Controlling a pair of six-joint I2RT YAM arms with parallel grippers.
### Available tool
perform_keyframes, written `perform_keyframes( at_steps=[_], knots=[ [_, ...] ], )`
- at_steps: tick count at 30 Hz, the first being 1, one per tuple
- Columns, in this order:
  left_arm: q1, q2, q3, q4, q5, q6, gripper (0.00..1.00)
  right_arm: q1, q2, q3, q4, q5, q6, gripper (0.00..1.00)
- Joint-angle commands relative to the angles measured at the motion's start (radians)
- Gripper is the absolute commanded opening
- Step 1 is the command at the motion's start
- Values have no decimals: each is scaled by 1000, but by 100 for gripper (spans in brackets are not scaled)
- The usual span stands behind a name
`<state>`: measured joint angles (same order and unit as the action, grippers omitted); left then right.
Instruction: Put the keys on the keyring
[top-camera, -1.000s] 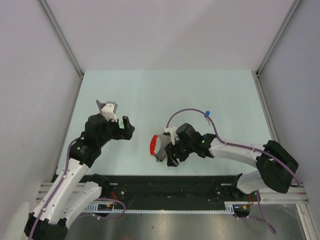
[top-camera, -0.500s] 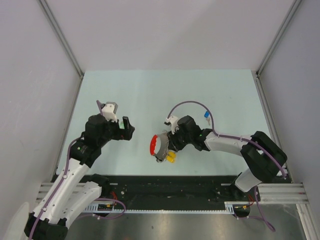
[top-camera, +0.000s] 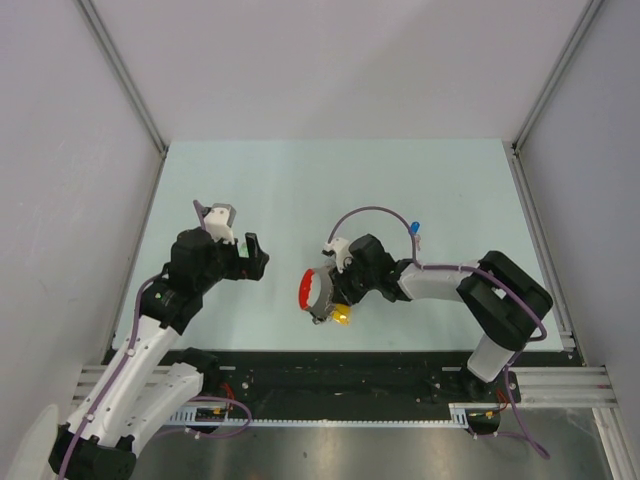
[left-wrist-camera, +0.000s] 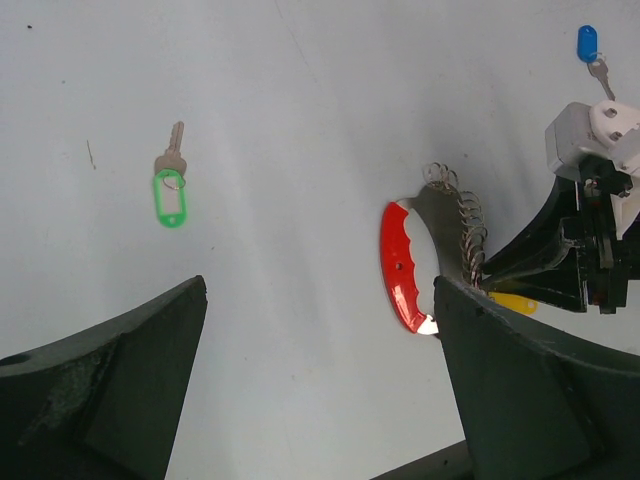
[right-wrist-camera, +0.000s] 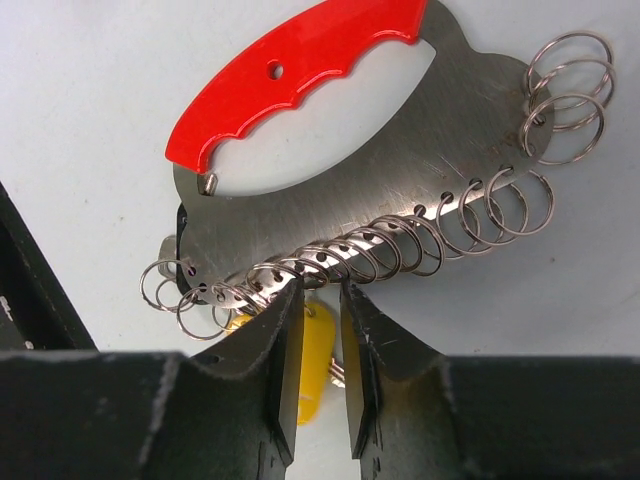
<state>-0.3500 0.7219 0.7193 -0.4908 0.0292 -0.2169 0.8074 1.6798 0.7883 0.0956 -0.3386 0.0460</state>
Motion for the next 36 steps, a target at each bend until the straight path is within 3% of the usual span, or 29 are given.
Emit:
perform_keyframes(
  at_steps=[1, 4, 6, 9, 15, 20, 26, 31, 36],
  knots=[
    [11, -1, -3, 4, 23, 56, 100, -7, 23, 35, 62, -16, -20, 25],
    [13, -3, -4, 6, 24, 54, 100, -4, 21, 45, 61, -7, -17, 26],
    [13, -4, -4, 6, 24, 56, 100, 4, 8, 45, 56, 24, -14, 32],
    [13, -7, -4, 5, 24, 56, 100, 21, -15, 45, 59, 110, -5, 31],
    [13, -10, -6, 8, 26, 56, 100, 42, -45, 45, 78, 294, 14, 8],
    [13, -13, -6, 8, 26, 57, 100, 52, -80, 45, 63, 277, 6, 0],
    [13, -16, -7, 6, 29, 56, 100, 67, -124, 45, 13, 260, 0, 0],
    [13, -18, -8, 8, 31, 57, 100, 70, -114, 45, 9, 208, 2, 15],
    [13, -21, -9, 9, 32, 57, 100, 79, -77, 45, 26, 201, 9, 18]
  ],
)
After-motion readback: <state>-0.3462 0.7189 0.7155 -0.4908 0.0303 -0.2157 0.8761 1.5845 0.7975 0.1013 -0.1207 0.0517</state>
